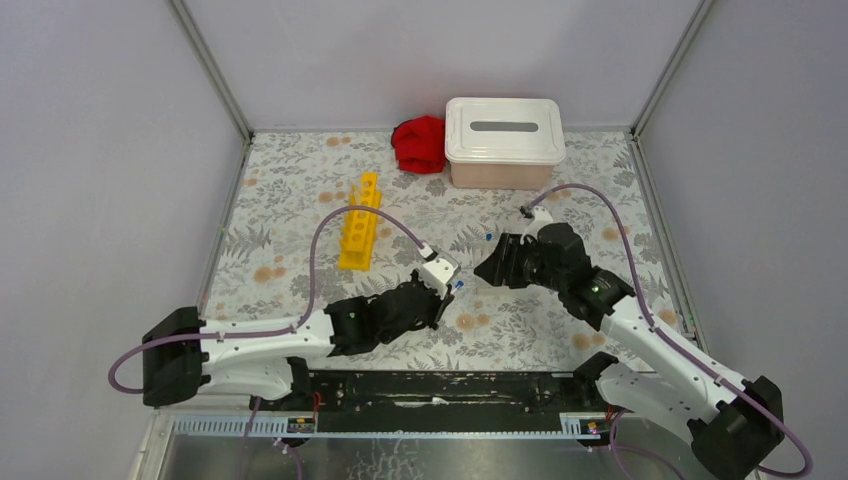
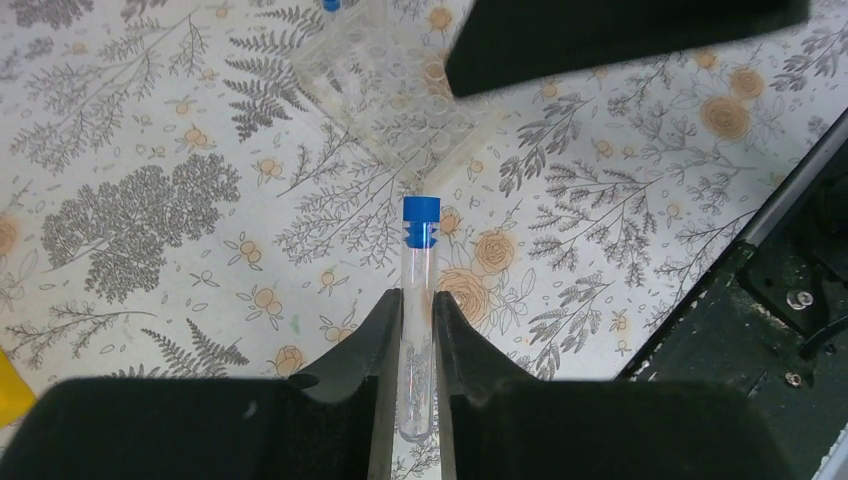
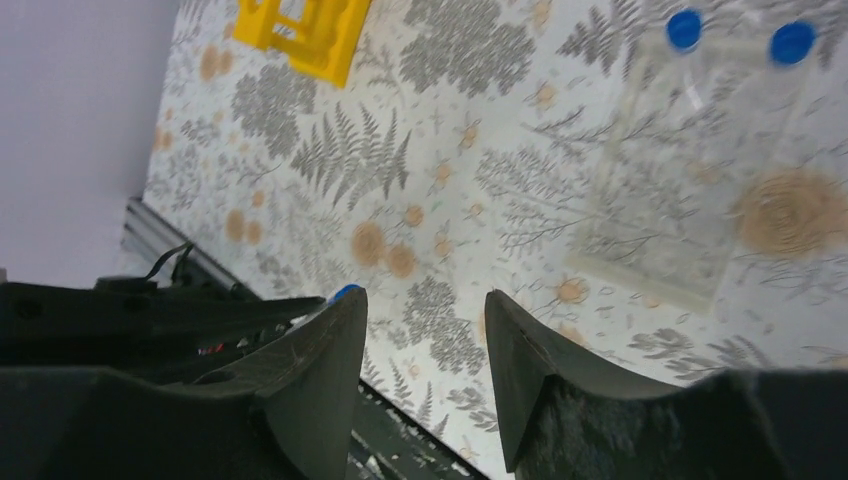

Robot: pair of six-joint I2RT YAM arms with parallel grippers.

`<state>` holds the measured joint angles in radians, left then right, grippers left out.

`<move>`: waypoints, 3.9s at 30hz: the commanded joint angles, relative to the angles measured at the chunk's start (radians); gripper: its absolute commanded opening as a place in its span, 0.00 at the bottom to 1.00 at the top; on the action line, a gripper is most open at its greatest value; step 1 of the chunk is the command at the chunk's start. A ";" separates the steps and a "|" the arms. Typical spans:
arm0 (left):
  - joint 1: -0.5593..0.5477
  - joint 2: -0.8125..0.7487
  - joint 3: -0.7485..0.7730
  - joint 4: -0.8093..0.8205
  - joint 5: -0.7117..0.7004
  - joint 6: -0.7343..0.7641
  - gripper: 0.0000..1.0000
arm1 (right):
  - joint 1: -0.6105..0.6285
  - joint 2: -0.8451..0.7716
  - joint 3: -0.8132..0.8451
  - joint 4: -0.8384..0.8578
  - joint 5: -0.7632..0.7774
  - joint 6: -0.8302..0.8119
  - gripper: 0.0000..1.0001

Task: Organize the chemistry lab equipment

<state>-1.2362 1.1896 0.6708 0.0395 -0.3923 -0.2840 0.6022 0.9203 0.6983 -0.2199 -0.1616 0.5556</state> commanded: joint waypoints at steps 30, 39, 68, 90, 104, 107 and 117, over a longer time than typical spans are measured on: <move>-0.022 -0.071 0.058 0.039 0.041 0.124 0.00 | 0.002 -0.019 -0.159 0.373 -0.397 0.282 0.49; -0.023 -0.082 0.050 0.042 0.051 0.124 0.00 | 0.002 -0.005 -0.163 0.411 -0.408 0.301 0.45; -0.025 -0.094 0.022 0.057 0.064 0.110 0.00 | 0.001 0.002 -0.191 0.481 -0.414 0.338 0.32; -0.025 -0.158 -0.042 0.078 -0.129 0.060 0.73 | 0.002 0.004 -0.176 0.444 -0.380 0.297 0.01; -0.025 -0.144 -0.056 0.072 -0.264 -0.038 0.82 | 0.002 0.038 0.000 0.168 -0.105 0.024 0.00; -0.025 -0.135 -0.062 0.068 -0.287 -0.087 0.82 | 0.002 0.052 0.038 0.113 -0.004 -0.039 0.00; -0.025 -0.046 -0.037 0.024 -0.322 -0.195 0.94 | 0.001 0.137 0.084 0.042 0.271 -0.181 0.00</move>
<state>-1.2587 1.1156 0.6205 0.0616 -0.6636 -0.4152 0.6022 1.0267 0.7338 -0.1524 -0.0471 0.4614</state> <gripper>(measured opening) 0.928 0.229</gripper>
